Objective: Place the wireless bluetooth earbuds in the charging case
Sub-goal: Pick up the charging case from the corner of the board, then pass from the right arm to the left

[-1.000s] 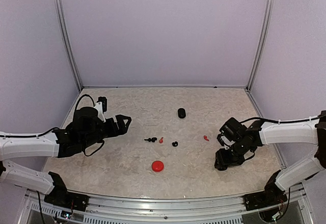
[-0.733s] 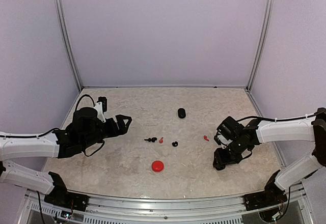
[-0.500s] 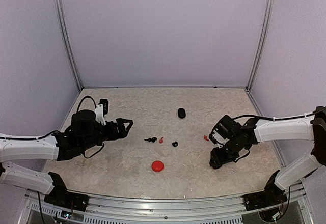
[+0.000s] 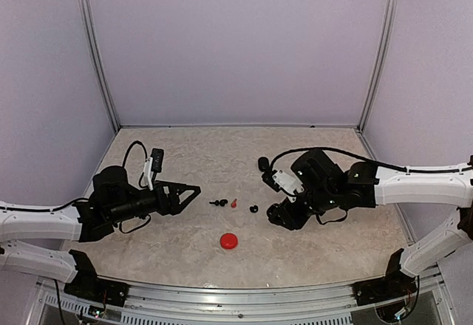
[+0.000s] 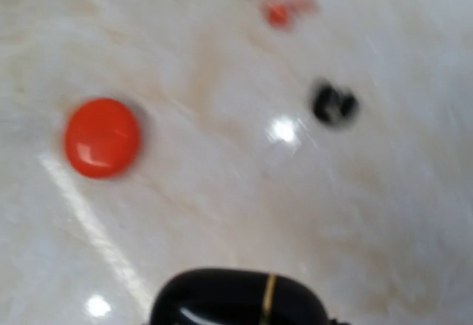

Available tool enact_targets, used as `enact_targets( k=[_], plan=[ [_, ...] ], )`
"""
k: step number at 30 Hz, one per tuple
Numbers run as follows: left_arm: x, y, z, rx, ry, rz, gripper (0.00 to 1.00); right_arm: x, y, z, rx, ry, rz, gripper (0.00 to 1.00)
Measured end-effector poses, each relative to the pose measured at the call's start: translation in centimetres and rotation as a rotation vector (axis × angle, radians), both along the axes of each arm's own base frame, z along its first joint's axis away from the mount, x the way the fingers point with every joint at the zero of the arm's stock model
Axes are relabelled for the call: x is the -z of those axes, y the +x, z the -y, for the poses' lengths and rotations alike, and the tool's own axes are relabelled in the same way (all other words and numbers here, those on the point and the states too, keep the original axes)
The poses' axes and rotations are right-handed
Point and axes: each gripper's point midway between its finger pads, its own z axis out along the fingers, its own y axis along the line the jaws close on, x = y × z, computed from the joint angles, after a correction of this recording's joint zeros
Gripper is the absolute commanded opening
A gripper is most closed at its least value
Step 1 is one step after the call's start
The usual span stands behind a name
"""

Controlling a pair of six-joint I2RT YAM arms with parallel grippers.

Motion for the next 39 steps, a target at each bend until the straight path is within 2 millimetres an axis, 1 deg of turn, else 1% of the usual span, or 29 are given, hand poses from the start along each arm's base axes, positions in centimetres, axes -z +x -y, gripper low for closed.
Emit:
enact_targets(
  k=[2,4,7,10,14,19,24,29,33,39],
  plan=[
    [0.4,-0.7,1.1,0.066,-0.009,-0.018,0.87,-1.1,-0.5,-1.2,-0.059,-0.003,0.066,0.41],
    [1.3,-1.5,2.4,0.134,-0.002,-0.051,0.84,-2.1,-0.9,-2.2,-0.108,-0.014,0.138,0.42],
    [2.3,-3.0,4.9,0.242,0.015,-0.1,0.8,-3.7,-1.9,-3.7,-0.183,-0.035,0.249,0.42],
    [2.4,-4.4,7.2,0.332,0.017,-0.121,0.76,-4.7,-2.4,-4.9,-0.231,-0.06,0.33,0.42],
    [1.9,-6.0,9.7,0.422,-0.001,-0.126,0.71,-4.8,-3.0,-5.9,-0.277,-0.103,0.396,0.42],
    [1.6,-7.5,11.7,0.486,-0.012,-0.123,0.61,-4.7,-3.2,-6.7,-0.304,-0.135,0.432,0.42],
    [1.9,-7.9,12.7,0.504,-0.01,-0.132,0.55,-4.9,-3.7,-7.3,-0.329,-0.152,0.457,0.42],
    [2.3,-7.6,12.7,0.492,-0.005,-0.138,0.47,-4.3,-4.0,-7.5,-0.352,-0.189,0.468,0.42],
    [2.7,-7.5,13.1,0.491,-0.004,-0.153,0.41,-3.8,-3.9,-7.2,-0.353,-0.22,0.472,0.41],
    [3.0,-7.3,13.4,0.488,-0.009,-0.162,0.4,-3.6,-3.8,-7.0,-0.347,-0.237,0.478,0.41]
  ],
)
